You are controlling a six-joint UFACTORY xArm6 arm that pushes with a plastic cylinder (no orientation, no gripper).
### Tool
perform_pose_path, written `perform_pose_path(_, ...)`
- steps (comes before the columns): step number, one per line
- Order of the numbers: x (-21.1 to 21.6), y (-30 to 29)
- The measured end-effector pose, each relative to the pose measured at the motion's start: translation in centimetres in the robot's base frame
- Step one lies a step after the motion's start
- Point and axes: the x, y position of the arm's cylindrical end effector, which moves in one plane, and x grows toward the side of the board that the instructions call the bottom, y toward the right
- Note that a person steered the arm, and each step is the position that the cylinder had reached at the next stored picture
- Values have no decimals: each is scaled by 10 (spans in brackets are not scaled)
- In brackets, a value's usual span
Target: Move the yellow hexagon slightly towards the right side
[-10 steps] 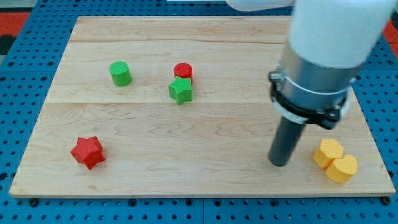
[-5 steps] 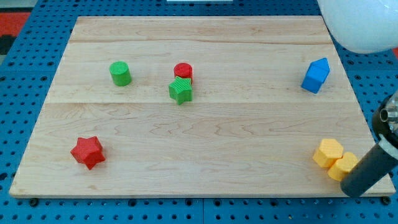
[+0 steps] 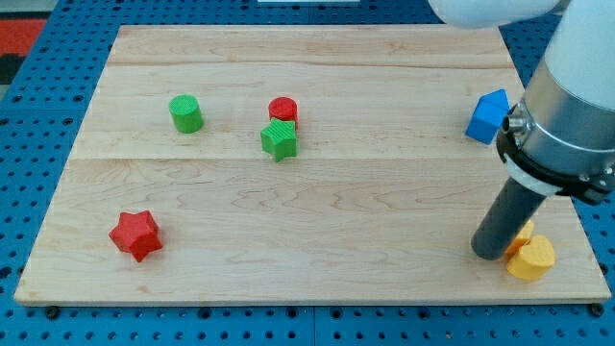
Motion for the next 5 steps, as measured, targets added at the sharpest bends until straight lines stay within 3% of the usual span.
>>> perform_pose_path(3, -13, 14)
perform_pose_path(5, 6, -103)
